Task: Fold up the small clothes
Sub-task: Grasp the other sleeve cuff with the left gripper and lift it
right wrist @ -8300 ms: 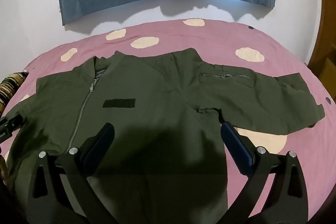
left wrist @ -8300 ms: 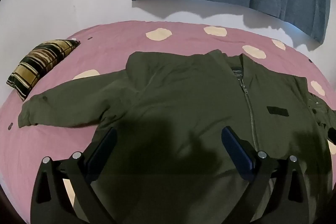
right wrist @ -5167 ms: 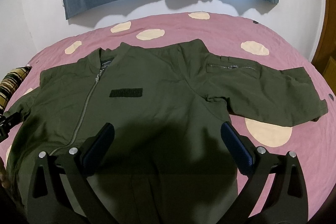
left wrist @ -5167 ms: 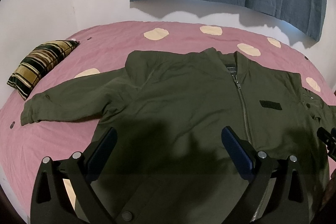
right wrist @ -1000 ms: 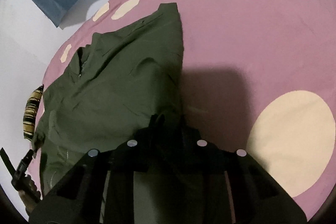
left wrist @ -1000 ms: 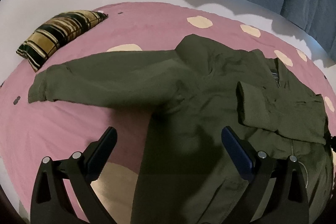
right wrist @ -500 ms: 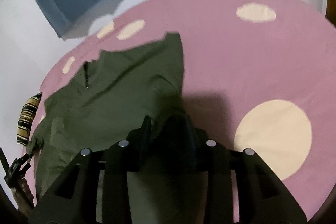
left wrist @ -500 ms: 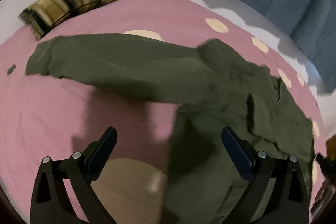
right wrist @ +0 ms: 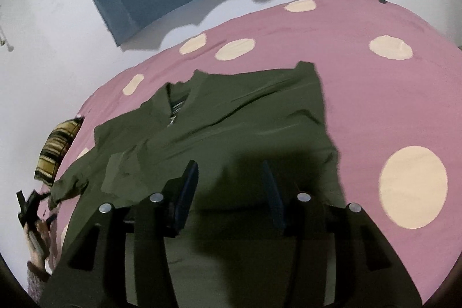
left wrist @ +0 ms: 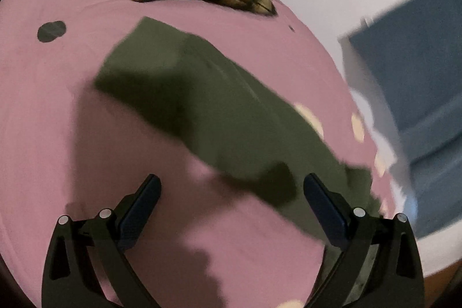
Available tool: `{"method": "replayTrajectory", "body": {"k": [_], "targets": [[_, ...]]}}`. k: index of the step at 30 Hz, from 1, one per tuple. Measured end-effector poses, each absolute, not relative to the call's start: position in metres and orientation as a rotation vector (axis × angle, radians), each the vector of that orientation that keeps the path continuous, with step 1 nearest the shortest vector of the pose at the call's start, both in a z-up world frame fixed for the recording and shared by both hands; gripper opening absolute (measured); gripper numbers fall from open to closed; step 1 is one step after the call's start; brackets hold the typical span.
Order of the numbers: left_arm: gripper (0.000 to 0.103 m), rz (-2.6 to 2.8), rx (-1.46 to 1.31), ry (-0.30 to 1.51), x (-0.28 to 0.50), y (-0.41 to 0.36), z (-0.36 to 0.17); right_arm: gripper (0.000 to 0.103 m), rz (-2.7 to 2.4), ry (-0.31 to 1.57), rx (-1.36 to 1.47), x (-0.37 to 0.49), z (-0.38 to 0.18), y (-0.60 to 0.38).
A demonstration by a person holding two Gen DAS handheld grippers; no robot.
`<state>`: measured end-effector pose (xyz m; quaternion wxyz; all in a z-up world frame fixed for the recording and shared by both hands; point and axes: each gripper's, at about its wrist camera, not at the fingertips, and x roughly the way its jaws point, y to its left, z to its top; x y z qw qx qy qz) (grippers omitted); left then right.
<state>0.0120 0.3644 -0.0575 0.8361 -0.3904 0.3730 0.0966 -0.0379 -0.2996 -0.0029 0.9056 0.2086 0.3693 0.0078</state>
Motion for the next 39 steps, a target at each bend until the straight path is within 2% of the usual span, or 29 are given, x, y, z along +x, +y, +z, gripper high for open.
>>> {"method": "replayTrajectory", "body": {"k": [7,9,13,14,16,19,25,28,33,36,37,39], "targets": [[0.098,0.192,-1.011,0.707,0.017,0.421,-0.065,0.049,0.043,0.790,0.406,-0.029,-0.008,-0.273],[0.098,0.196,-1.027,0.701,0.018,0.428,-0.065,0.052,0.045,0.796,0.399,-0.027,-0.010,-0.267],[0.096,0.215,-1.005,0.717,0.022,0.430,-0.064,0.052,0.046,0.800,0.393,-0.025,-0.014,-0.260],[0.093,0.226,-0.983,0.726,0.024,0.429,-0.062,0.052,0.046,0.799,0.393,-0.024,-0.015,-0.259],[0.057,0.310,-0.922,0.759,0.025,0.427,-0.060,0.052,0.045,0.799,0.391,-0.024,-0.015,-0.258],[0.040,0.336,-0.889,0.775,0.024,0.432,-0.062,0.052,0.041,0.799,0.384,-0.023,-0.017,-0.257],[0.028,0.297,-0.881,0.776,0.023,0.443,-0.053,0.052,0.030,0.796,0.389,-0.022,-0.021,-0.258],[0.027,0.281,-0.861,0.751,0.020,0.444,-0.035,0.052,0.025,0.786,0.393,-0.025,-0.020,-0.260],[0.024,0.260,-0.765,0.699,0.021,0.424,0.011,0.052,0.019,0.762,0.401,-0.029,-0.016,-0.262],[0.018,0.214,-0.702,0.661,0.026,0.397,0.046,0.052,0.022,0.756,0.403,-0.030,-0.014,-0.262],[0.011,0.197,-0.666,0.650,0.029,0.384,0.060,0.052,0.024,0.753,0.402,-0.031,-0.013,-0.262],[0.011,0.156,-0.611,0.643,0.035,0.360,0.079,0.052,0.032,0.747,0.398,-0.033,-0.010,-0.262]]}}
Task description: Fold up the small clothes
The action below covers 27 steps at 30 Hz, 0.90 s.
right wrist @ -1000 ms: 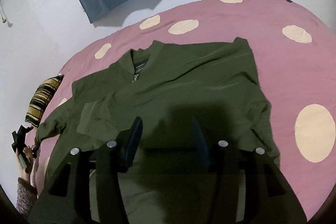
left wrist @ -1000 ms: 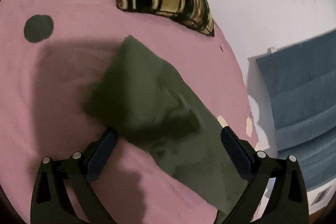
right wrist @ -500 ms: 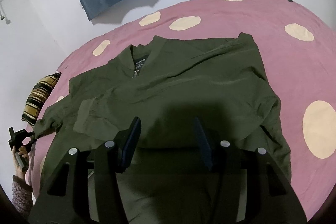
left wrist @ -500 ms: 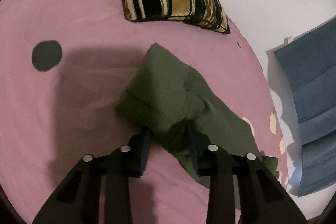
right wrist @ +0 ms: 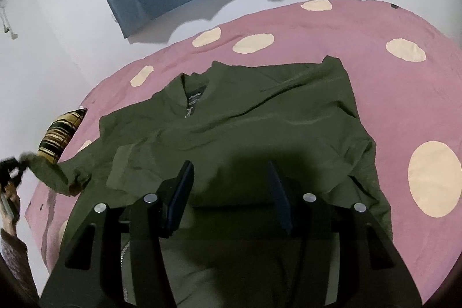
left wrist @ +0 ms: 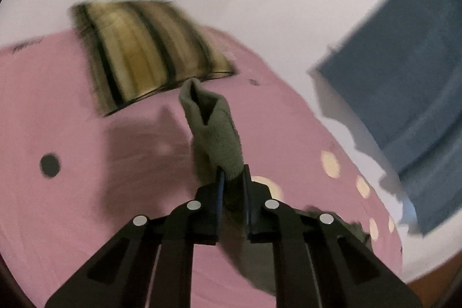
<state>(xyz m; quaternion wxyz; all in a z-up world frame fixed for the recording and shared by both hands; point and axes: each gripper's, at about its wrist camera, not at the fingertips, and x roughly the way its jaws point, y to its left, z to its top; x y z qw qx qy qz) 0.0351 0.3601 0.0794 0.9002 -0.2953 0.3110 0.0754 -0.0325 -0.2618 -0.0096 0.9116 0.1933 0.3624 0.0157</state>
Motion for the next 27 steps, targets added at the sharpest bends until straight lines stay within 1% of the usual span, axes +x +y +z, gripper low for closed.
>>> {"method": "replayTrajectory", "body": {"k": [5,11,15,19,22,25,27], "targets": [[0.011,0.033,-0.442,0.640,0.055,0.271,0.118,0.052,0.047,0.731,0.399,-0.039,-0.005,-0.261],[0.011,-0.158,-0.306,0.694,0.071,0.150,0.123,0.052,0.063,0.730,0.406,-0.046,-0.005,-0.262],[0.011,-0.254,-0.197,0.744,0.073,0.070,0.099,0.052,0.068,0.743,0.412,-0.051,-0.010,-0.264],[0.011,-0.323,-0.128,0.848,0.074,0.005,0.051,0.052,0.073,0.770,0.439,-0.054,-0.020,-0.268],[0.011,-0.333,-0.085,0.910,0.077,-0.024,0.016,0.052,0.088,0.795,0.449,-0.052,-0.025,-0.267],[0.011,-0.337,-0.030,0.930,0.073,-0.042,-0.005,0.053,0.104,0.821,0.443,-0.050,-0.031,-0.262],[0.012,-0.333,0.003,0.918,0.068,-0.046,-0.010,0.059,0.122,0.838,0.450,-0.048,-0.036,-0.258]]}}
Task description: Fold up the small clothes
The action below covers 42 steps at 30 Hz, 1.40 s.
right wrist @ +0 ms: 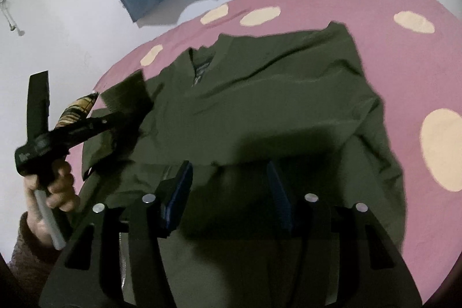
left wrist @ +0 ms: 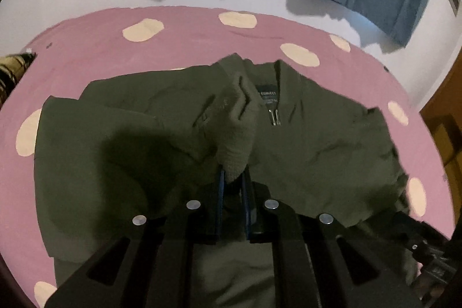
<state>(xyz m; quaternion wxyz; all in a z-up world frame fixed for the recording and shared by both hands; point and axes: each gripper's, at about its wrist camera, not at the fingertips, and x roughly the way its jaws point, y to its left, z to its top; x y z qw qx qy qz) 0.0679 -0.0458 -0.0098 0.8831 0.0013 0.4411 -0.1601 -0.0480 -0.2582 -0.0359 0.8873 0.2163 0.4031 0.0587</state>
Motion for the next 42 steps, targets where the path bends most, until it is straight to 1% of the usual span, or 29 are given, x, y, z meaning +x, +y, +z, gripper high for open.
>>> {"method": "replayTrajectory", "body": {"k": [2,3,4,6,8,9,10,12,20,25,26,27,28,30,32,33,35,36,38,41,42], "targets": [[0.013,-0.342,0.022,0.902,0.061,-0.047,-0.006,0.059,0.131,0.850,0.445,-0.047,-0.039,-0.253],[0.020,-0.350,0.020,0.894,0.058,-0.046,-0.003,0.059,0.139,0.859,0.440,-0.046,-0.040,-0.250],[0.031,-0.371,0.002,0.888,0.053,-0.042,0.000,0.059,0.144,0.862,0.438,-0.045,-0.040,-0.248],[0.043,-0.397,-0.051,0.875,0.046,-0.030,0.007,0.060,0.157,0.860,0.447,-0.044,-0.038,-0.245],[0.049,-0.404,-0.094,0.845,0.033,-0.012,0.017,0.060,0.186,0.857,0.476,-0.041,-0.034,-0.244],[0.055,-0.404,-0.102,0.836,0.030,-0.008,0.019,0.061,0.208,0.857,0.496,-0.038,-0.032,-0.242],[0.059,-0.408,-0.118,0.823,0.024,0.002,0.022,0.062,0.232,0.862,0.518,-0.033,-0.030,-0.240],[0.060,-0.383,-0.138,0.801,0.015,0.021,0.025,0.066,0.286,0.880,0.554,-0.024,-0.029,-0.235],[0.060,-0.206,-0.220,0.771,0.016,0.093,0.019,0.067,0.397,0.959,0.641,0.046,-0.033,-0.206],[0.060,-0.152,-0.287,0.782,0.019,0.124,0.015,0.066,0.404,1.048,0.651,0.091,-0.048,-0.189],[0.060,-0.147,-0.292,0.781,0.017,0.128,0.015,0.063,0.393,1.068,0.639,0.097,-0.053,-0.186],[0.060,-0.141,-0.297,0.780,0.016,0.131,0.014,0.055,0.381,1.092,0.632,0.103,-0.059,-0.183],[0.060,-0.138,-0.303,0.779,0.016,0.134,0.013,0.051,0.380,1.108,0.635,0.106,-0.063,-0.180],[0.060,-0.133,-0.309,0.784,0.015,0.138,0.011,0.040,0.391,1.117,0.645,0.108,-0.069,-0.176],[0.060,-0.131,-0.310,0.792,0.016,0.140,0.009,0.038,0.401,1.116,0.628,0.108,-0.068,-0.170],[0.060,-0.127,-0.311,0.796,0.017,0.141,0.008,0.036,0.398,1.114,0.607,0.107,-0.066,-0.166],[0.060,-0.122,-0.318,0.806,0.018,0.142,0.005,0.027,0.404,1.112,0.579,0.108,-0.063,-0.161],[0.060,-0.122,-0.321,0.809,0.018,0.142,0.005,0.020,0.411,1.108,0.561,0.108,-0.059,-0.157],[0.060,-0.120,-0.328,0.818,0.018,0.143,0.004,0.013,0.418,1.085,0.545,0.108,-0.051,-0.152],[0.061,-0.107,-0.345,0.816,0.017,0.147,0.004,0.011,0.432,1.022,0.521,0.103,-0.026,-0.144],[0.062,-0.103,-0.348,0.815,0.017,0.148,0.004,0.011,0.440,0.990,0.513,0.102,-0.012,-0.140]]}}
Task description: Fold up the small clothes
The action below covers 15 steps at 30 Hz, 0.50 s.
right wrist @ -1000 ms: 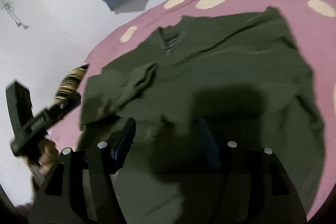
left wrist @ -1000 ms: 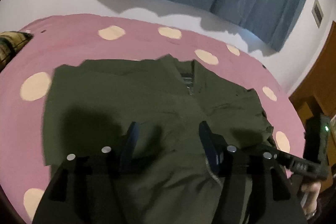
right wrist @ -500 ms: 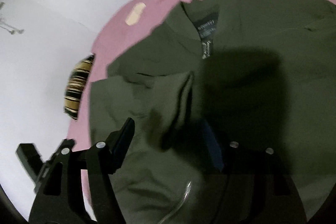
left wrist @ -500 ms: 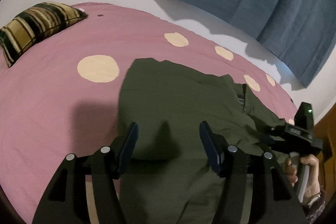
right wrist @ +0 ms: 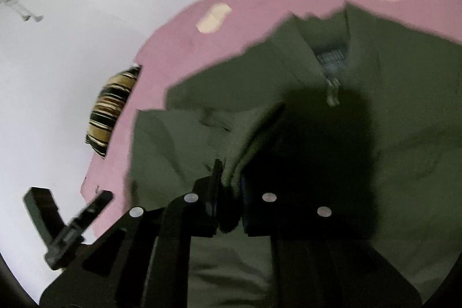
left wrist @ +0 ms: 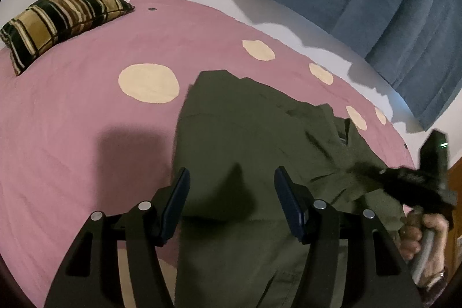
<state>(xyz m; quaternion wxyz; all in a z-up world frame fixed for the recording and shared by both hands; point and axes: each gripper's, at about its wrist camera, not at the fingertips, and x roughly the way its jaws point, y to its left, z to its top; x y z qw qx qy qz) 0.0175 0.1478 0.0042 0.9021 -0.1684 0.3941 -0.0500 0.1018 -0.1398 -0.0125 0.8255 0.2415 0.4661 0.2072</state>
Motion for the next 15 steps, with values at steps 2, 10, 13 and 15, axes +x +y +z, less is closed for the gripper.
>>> {"method": "replayTrajectory", "body": {"k": [2,10,13,15], "targets": [[0.066,-0.098,-0.357,0.811,0.017,0.149,0.005,0.011,0.448,0.933,0.497,0.097,0.011,-0.136],[0.067,-0.097,-0.352,0.812,0.016,0.149,0.005,0.010,0.400,0.664,0.424,0.055,0.111,-0.182],[0.067,-0.103,-0.340,0.826,0.018,0.144,0.002,0.010,0.332,0.652,0.432,0.047,0.111,-0.218],[0.067,-0.107,-0.330,0.835,0.019,0.140,-0.001,0.010,0.268,0.678,0.450,0.045,0.096,-0.245]]}}
